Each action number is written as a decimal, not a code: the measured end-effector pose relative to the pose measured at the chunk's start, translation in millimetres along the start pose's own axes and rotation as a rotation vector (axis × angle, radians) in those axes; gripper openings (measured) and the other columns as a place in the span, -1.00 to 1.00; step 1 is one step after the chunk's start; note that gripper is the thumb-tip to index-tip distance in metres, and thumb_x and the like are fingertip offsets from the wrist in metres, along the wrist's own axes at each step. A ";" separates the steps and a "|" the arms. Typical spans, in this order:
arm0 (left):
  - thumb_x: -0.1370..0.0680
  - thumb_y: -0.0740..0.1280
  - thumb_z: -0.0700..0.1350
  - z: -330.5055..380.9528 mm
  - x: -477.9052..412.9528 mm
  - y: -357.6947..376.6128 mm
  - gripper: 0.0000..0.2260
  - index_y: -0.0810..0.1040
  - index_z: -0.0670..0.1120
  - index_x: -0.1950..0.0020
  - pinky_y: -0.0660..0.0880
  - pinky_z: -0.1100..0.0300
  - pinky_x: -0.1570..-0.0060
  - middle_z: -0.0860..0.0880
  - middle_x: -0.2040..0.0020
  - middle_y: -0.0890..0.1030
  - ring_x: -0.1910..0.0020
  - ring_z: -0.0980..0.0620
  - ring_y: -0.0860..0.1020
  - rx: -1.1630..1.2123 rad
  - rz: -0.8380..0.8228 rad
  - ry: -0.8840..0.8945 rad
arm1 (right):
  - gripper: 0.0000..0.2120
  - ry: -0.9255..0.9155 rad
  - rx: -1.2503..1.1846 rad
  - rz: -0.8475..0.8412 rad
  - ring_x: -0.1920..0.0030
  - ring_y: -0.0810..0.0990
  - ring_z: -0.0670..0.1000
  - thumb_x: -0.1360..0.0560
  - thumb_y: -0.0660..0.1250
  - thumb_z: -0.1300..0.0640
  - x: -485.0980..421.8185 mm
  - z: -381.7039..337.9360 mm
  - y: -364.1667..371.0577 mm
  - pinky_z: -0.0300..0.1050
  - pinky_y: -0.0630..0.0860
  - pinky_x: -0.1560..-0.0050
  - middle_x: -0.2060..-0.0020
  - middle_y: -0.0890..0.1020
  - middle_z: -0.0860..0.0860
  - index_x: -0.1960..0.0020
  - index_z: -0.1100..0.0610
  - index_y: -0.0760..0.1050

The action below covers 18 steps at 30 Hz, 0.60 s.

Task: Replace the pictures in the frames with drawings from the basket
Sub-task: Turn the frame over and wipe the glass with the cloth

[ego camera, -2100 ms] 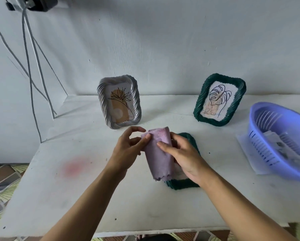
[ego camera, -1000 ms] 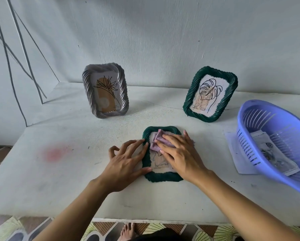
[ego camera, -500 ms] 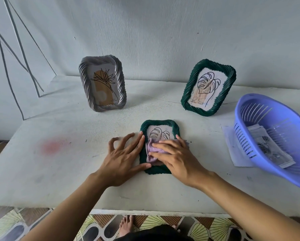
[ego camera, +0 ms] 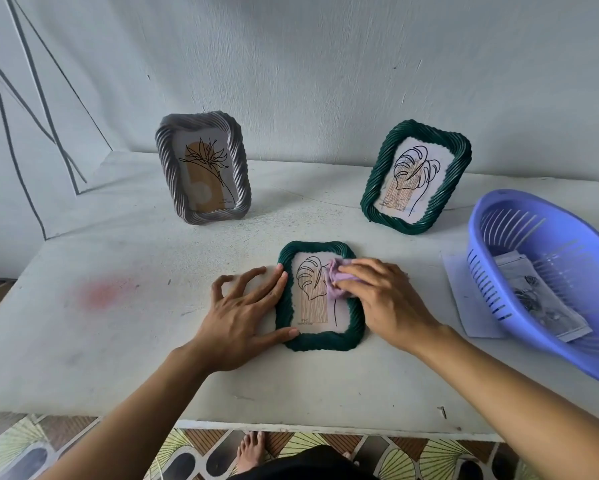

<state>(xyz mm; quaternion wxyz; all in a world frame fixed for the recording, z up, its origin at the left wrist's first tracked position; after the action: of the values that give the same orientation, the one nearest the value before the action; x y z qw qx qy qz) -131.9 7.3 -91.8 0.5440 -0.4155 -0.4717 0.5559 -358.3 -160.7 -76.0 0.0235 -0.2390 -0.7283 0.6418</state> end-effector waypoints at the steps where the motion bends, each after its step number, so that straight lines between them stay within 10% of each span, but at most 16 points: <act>1: -0.52 -0.13 0.53 0.1 -0.2 -0.1 -0.22 -0.17 0.17 -0.63 -0.13 -0.15 -0.50 0.25 -0.61 -0.14 -0.61 0.09 -0.08 -0.001 -0.003 -0.001 | -0.59 0.036 0.024 0.003 -0.31 0.50 0.08 -0.48 0.23 0.35 -8.3 0.5 2.0 0.16 0.51 -0.13 -0.27 0.60 -0.04 -0.21 0.02 0.62; 18: -0.52 -0.09 0.53 1.0 0.1 -0.6 -0.21 -0.05 0.14 -0.64 -0.04 -0.11 -0.48 0.25 -0.61 -0.06 -0.60 0.08 0.02 -0.011 0.036 0.002 | -0.66 -0.183 -0.231 -0.104 -0.28 0.48 -0.09 -0.55 0.23 0.27 17.4 -25.2 -0.2 -0.01 0.36 -0.19 -0.18 0.62 -0.15 -0.22 0.01 0.62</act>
<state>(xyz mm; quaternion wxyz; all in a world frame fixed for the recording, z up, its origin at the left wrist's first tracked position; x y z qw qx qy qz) -132.8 7.3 -90.9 0.5320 -0.4273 -0.4669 0.5625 -365.2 -130.9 -76.2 -0.0375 -0.1424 -0.8079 0.5707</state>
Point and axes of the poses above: each hand's wrist, its own x-axis away from the middle knuckle, its own y-axis out of the palm, z = x × y, the point moved 1 cm from there along -x, towards the middle knuckle
